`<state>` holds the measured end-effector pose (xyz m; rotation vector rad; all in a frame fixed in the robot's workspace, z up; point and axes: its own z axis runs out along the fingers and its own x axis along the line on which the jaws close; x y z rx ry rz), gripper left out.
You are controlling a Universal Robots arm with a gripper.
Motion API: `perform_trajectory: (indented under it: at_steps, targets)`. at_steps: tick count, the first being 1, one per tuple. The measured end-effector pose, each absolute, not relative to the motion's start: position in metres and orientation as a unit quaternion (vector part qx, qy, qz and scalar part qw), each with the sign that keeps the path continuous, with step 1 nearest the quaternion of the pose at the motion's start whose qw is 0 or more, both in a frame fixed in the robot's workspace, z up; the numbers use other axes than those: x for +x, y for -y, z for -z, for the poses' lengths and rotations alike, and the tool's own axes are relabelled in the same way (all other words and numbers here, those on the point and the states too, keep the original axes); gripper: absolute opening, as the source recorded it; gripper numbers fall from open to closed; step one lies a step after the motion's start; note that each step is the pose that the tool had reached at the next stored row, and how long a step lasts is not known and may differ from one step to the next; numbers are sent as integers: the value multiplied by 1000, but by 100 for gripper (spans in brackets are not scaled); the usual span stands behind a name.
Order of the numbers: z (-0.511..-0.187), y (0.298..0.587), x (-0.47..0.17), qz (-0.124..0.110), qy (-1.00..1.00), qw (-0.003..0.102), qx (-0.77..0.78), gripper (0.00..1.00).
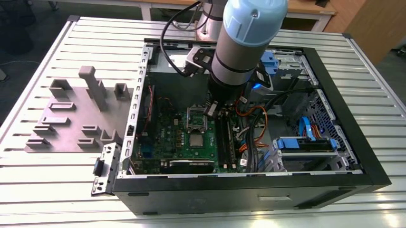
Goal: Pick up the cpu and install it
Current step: 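Close the cpu cover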
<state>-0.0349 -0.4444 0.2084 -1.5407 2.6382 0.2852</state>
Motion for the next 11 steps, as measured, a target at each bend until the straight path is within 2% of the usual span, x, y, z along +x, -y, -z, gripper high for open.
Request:
perform_trajectory:
  at_steps: [11]
  targets:
    - [-205, 442, -35, -94, -860, 38, -500, 11]
